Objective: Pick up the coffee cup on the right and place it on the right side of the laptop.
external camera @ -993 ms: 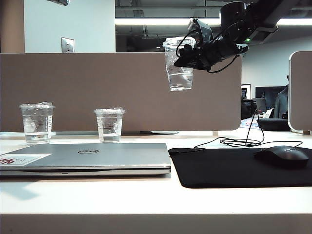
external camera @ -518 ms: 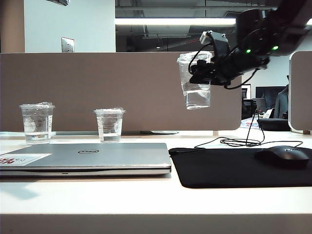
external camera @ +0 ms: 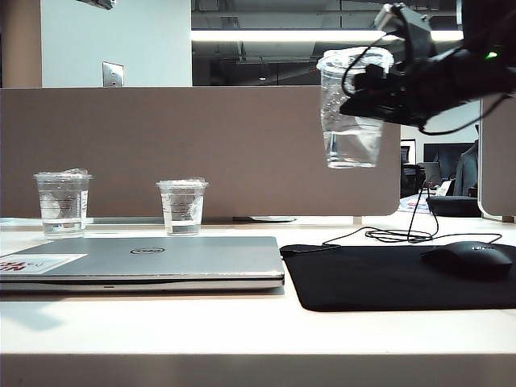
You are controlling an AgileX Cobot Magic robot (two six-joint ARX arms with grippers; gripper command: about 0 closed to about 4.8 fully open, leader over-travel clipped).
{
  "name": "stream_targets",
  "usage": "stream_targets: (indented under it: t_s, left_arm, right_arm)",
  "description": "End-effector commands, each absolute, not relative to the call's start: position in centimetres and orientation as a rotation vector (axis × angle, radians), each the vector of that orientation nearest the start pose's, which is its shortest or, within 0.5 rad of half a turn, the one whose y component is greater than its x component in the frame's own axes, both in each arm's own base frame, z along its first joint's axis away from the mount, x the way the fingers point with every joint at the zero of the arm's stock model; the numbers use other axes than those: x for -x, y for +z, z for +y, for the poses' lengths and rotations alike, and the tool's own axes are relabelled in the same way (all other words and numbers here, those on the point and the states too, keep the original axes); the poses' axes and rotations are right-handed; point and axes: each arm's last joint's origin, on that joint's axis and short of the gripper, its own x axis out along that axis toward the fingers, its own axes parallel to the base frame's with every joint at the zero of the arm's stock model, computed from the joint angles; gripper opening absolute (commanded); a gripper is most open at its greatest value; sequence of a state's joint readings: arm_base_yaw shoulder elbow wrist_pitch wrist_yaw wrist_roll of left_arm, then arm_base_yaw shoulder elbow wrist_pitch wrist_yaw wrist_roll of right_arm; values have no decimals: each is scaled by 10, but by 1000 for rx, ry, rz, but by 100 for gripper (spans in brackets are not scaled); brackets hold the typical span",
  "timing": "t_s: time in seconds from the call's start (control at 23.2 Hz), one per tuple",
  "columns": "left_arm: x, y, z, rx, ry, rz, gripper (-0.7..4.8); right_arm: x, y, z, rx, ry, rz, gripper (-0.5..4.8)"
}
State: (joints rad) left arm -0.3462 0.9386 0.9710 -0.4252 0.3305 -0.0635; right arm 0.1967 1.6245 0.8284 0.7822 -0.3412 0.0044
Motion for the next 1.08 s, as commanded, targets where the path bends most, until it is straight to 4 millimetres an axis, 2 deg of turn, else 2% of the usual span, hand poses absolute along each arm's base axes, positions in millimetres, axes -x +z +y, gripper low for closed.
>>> stream_targets:
  t_s: [0.04,0.17,0.35,0.82,1.08]
  left_arm:
    - [-180,350,-75,55,-662,407,-5]
    - [-180,350,-75,55,-661,407,-5]
    - [-180,350,-75,55,-661,407,-5]
    - [-180,350,-75,55,-662,407,-5]
    - [-180,350,-75,55,-661,407,-6]
  right_arm:
    - [-319,227,76,-28,549,-32,202]
    - [-307,208,79,-33,563,30,202]
    - [-297,193,83,-31,574,63,202]
    - [-295,159,82,-32,572,81,203]
    - [-297,147,83,-33,574,105,202]
